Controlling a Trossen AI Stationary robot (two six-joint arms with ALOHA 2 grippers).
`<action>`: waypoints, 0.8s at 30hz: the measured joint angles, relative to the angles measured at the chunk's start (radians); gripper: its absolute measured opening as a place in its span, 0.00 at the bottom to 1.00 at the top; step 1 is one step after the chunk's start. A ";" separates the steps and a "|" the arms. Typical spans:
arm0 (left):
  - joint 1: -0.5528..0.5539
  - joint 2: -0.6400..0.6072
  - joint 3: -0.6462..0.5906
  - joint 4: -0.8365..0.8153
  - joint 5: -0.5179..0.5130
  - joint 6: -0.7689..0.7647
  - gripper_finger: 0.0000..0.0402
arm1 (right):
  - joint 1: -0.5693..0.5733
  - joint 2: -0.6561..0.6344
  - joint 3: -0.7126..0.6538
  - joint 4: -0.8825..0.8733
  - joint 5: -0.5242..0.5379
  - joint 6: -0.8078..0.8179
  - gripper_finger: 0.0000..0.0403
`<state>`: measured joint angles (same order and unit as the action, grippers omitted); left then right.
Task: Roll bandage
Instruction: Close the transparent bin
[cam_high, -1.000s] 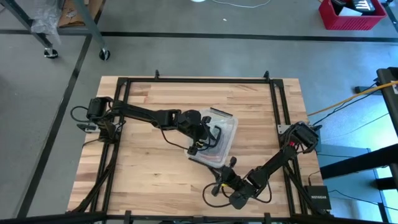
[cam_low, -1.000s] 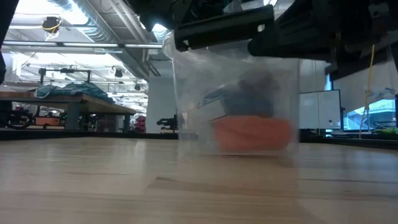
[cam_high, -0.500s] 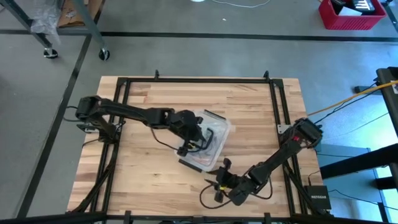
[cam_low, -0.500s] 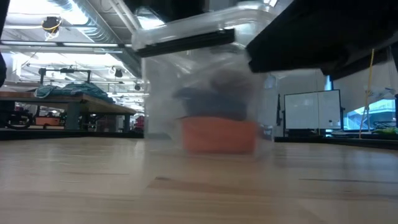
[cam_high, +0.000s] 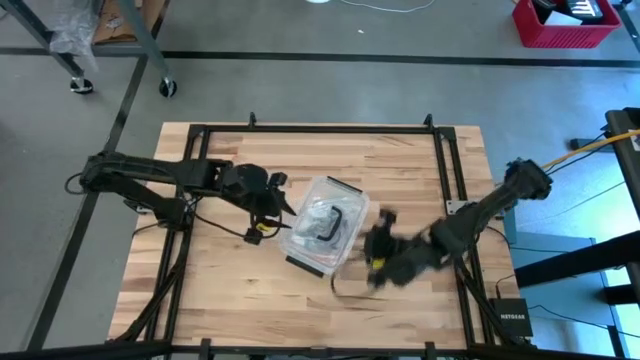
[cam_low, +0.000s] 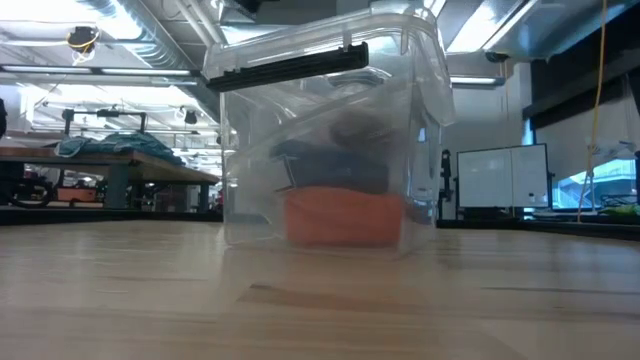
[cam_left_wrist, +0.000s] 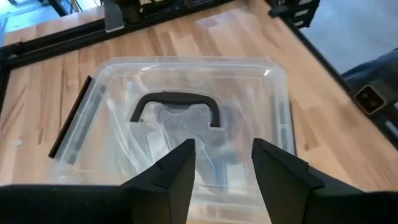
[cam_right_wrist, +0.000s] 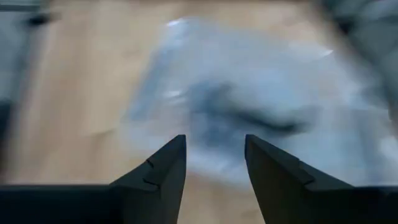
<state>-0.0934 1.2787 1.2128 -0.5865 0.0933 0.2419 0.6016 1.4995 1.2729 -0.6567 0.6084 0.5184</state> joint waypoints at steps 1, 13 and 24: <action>-0.003 -0.010 -0.007 0.000 0.000 -0.007 0.38 | -0.028 -0.021 0.022 -0.047 0.044 -0.028 0.42; -0.029 0.017 -0.238 0.088 -0.124 -0.078 0.38 | -0.757 -0.049 -0.023 -0.205 -0.178 -0.371 0.42; 0.066 0.019 -0.244 0.064 -0.350 0.024 0.38 | -0.808 -0.046 -0.120 -0.100 -0.554 -0.336 0.42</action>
<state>-0.0274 1.2980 0.9688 -0.5222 -0.2571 0.2663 -0.2062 1.4536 1.1525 -0.7572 0.0549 0.1821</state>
